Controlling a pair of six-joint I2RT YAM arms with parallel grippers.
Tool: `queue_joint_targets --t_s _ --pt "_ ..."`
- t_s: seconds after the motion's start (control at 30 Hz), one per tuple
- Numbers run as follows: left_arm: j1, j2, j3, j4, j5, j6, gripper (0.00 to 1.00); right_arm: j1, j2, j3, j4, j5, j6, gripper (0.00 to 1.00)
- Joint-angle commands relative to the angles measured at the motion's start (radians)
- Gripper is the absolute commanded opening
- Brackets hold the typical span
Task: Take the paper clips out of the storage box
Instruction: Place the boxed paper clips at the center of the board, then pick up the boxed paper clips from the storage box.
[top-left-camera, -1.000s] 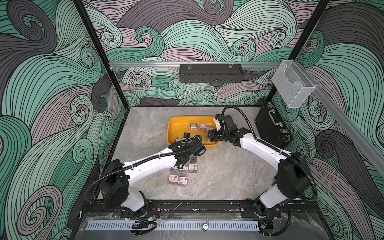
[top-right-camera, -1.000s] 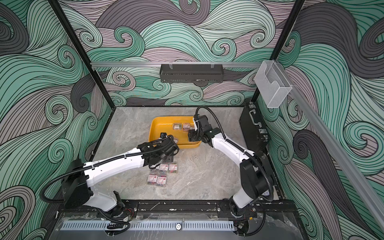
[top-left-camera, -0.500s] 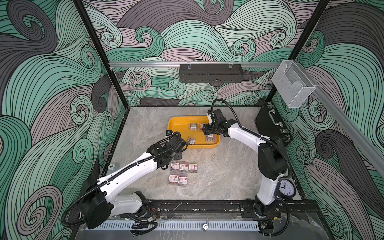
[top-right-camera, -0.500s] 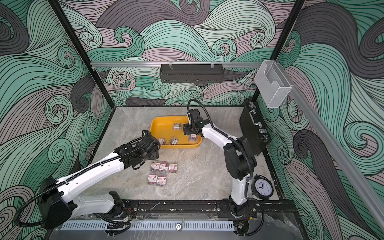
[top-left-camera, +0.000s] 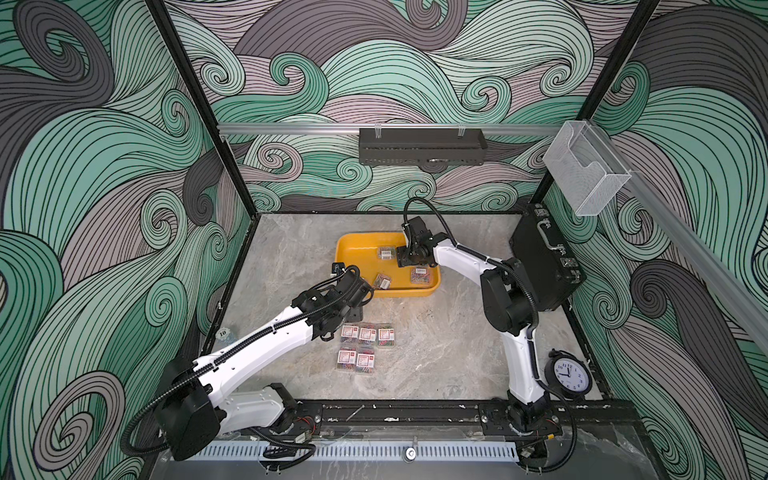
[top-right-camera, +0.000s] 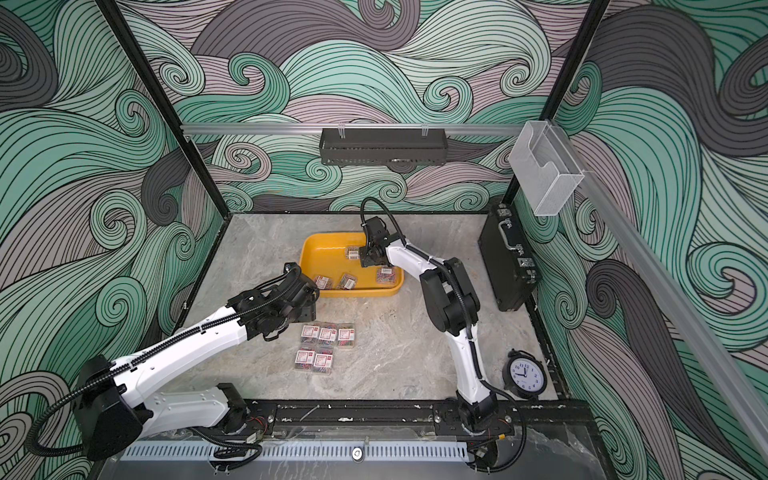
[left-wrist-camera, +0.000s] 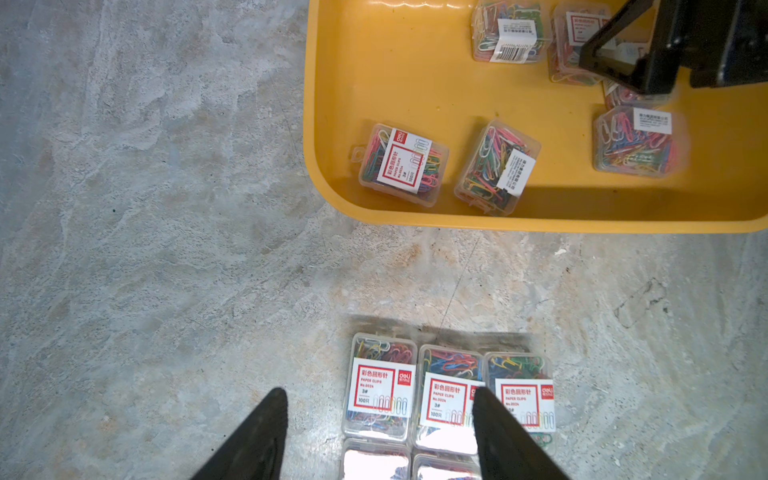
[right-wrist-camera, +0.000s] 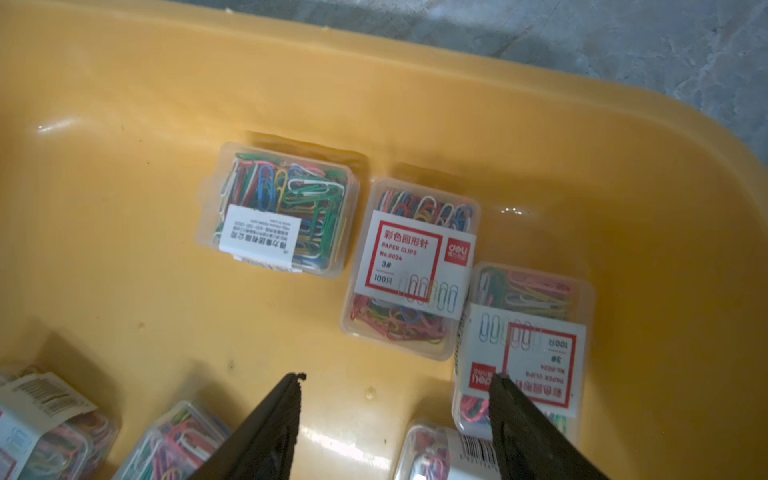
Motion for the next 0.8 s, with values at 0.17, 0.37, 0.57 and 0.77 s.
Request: queue_joint_targets --t_s 0.17,0.37,0.57,0.77 --pt "0.006 -0.014 0.022 -0.059 0.010 0.002 0.69 0.008 0.128 0.182 -0.109 0.072 -0.032 0.72" --pt "0.007 -0.040 0.014 -0.062 0.009 -0.001 0.69 0.010 0.200 0.284 -0.160 0.079 -0.050 0.70" --pt "0.007 -0.050 0.013 -0.075 0.000 0.001 0.69 0.018 0.245 0.335 -0.175 0.047 -0.092 0.67" --pt "0.006 -0.057 0.014 -0.077 -0.003 0.002 0.69 0.050 0.241 0.337 -0.170 0.037 -0.167 0.64"
